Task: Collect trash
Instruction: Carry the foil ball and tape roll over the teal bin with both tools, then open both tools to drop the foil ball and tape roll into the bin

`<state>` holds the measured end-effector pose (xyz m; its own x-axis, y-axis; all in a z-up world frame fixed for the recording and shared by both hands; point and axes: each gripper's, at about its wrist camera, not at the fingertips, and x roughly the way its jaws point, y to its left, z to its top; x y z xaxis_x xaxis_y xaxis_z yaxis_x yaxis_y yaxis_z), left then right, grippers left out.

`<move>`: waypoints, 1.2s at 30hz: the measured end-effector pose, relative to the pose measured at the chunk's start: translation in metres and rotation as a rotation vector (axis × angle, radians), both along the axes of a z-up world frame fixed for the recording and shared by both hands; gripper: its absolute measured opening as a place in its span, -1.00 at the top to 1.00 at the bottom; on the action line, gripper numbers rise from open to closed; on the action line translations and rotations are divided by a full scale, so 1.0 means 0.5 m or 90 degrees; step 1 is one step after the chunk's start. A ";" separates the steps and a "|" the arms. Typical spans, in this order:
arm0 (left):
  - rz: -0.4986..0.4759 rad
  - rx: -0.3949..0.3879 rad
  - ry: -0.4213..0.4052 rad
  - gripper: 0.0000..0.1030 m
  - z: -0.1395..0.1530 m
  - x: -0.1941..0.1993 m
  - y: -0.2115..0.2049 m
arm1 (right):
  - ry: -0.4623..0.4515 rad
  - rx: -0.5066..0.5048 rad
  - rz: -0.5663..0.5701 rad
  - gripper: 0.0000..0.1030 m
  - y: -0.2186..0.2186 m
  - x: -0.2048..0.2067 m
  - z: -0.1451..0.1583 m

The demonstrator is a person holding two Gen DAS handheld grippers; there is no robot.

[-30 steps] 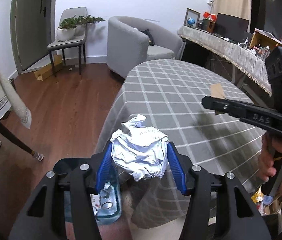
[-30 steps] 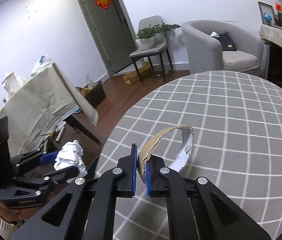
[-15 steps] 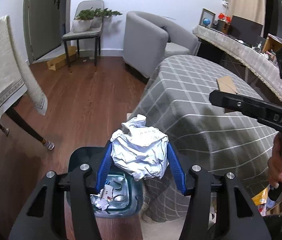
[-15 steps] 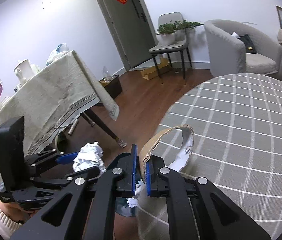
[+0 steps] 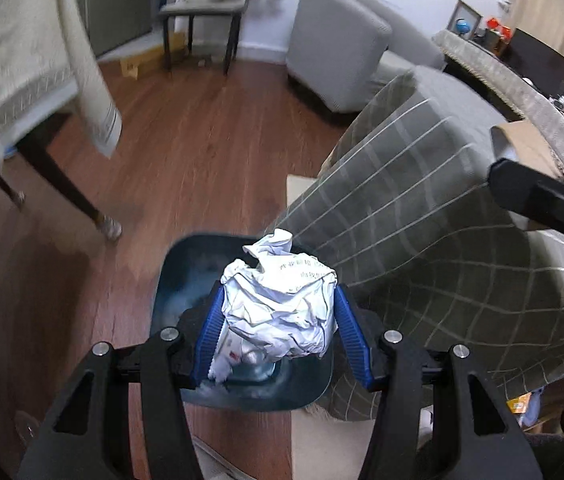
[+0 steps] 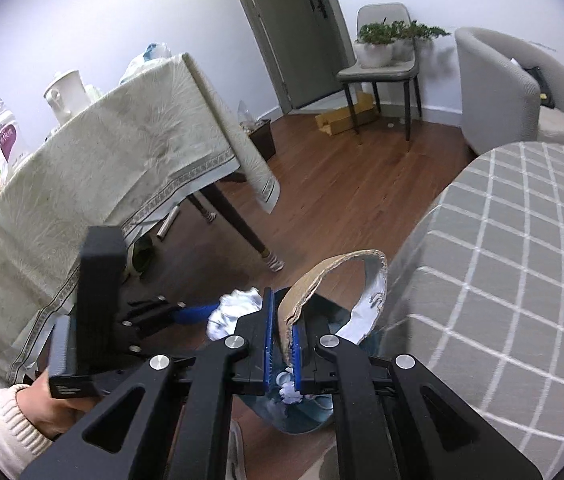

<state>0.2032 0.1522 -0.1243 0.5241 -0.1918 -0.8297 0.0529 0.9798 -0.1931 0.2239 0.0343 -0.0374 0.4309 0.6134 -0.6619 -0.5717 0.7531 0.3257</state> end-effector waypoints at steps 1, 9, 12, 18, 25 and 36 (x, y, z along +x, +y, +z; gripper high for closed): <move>0.002 0.002 0.007 -0.11 -0.010 0.001 0.006 | 0.005 -0.005 0.003 0.86 0.009 0.001 -0.006; 0.019 0.024 0.086 -0.11 -0.103 0.005 0.053 | 0.035 -0.022 0.027 0.86 0.074 0.004 -0.039; 0.020 0.029 0.115 -0.12 -0.137 0.009 0.064 | 0.045 -0.029 0.030 0.86 0.088 0.004 -0.050; 0.005 0.029 0.156 -0.41 -0.179 0.007 0.066 | 0.069 -0.047 0.032 0.85 0.107 0.015 -0.075; 0.011 0.025 0.122 -0.47 -0.144 -0.002 0.086 | 0.099 -0.067 0.029 0.86 0.126 0.030 -0.113; 0.057 0.035 -0.003 -0.36 0.018 -0.025 0.123 | 0.144 -0.126 0.042 0.86 0.162 0.048 -0.189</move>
<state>0.1906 0.2138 -0.1151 0.5407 -0.0986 -0.8354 -0.0343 0.9897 -0.1391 0.2478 0.1154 -0.1321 0.2235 0.4849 -0.8455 -0.5508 0.7785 0.3009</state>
